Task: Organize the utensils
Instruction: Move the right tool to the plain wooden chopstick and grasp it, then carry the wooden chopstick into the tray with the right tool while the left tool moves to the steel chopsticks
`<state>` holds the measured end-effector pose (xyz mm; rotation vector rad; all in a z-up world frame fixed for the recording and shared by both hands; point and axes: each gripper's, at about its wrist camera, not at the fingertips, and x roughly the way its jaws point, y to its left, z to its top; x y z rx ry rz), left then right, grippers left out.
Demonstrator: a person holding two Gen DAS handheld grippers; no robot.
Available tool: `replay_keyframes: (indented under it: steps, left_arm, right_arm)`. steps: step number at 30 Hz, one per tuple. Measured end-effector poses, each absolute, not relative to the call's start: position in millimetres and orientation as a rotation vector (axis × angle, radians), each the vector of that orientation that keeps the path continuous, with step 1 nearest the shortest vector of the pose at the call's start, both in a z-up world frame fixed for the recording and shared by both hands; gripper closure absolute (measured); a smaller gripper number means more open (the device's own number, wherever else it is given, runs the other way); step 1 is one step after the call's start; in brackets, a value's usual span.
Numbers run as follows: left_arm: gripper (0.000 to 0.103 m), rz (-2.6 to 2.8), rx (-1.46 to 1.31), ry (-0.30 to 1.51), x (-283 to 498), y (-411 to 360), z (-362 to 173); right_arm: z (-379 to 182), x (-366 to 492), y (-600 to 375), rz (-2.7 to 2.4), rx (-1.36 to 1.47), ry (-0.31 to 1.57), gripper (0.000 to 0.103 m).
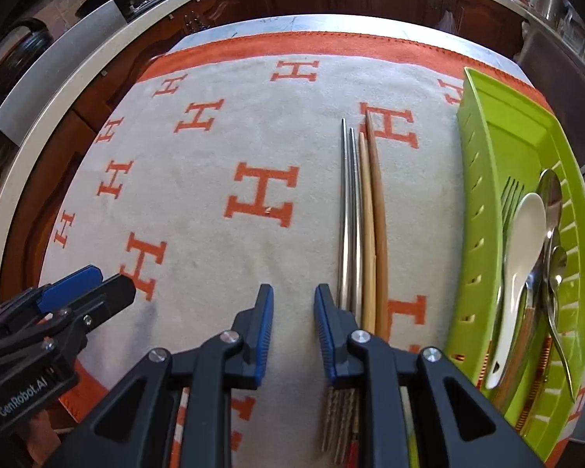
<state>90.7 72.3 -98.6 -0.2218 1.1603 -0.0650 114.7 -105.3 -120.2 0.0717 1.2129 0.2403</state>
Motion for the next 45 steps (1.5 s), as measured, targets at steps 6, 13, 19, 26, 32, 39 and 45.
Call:
replay_keyframes:
  steps: [6, 13, 19, 26, 32, 39, 45]
  left_arm:
    - [0.056, -0.08, -0.224, 1.169, 93.5, 69.6, -100.5]
    - [0.056, -0.111, -0.222, 1.161, 94.8, 63.4, -98.4]
    - [0.056, -0.111, -0.237, 1.17, 96.1, 66.3, -100.4]
    - [0.056, -0.127, -0.242, 1.174, 96.0, 63.8, -102.0]
    - [0.056, -0.136, -0.232, 1.174, 97.2, 59.4, -101.5]
    - [0.056, -0.143, -0.217, 1.18, 100.5, 51.6, -99.2]
    - [0.056, -0.187, -0.217, 1.147, 104.0, 34.4, -94.8]
  right_arm:
    - [-104.4, 122.6, -127.1, 0.138, 0.065, 1.194, 0.081]
    - [-110.4, 154.0, -138.2, 0.057, 0.043, 1.272, 0.086]
    - [-123.1, 171.2, -125.2, 0.032, -0.037, 1.336, 0.093]
    - [-127.4, 181.2, -122.8, 0.055, -0.026, 1.366, 0.096]
    - [-123.2, 174.1, -130.9, 0.149, 0.077, 1.338, 0.097]
    - [-96.0, 155.2, -137.3, 0.195, 0.121, 1.245, 0.097]
    - [-80.3, 140.5, -165.0, 0.214, 0.239, 1.19, 0.097]
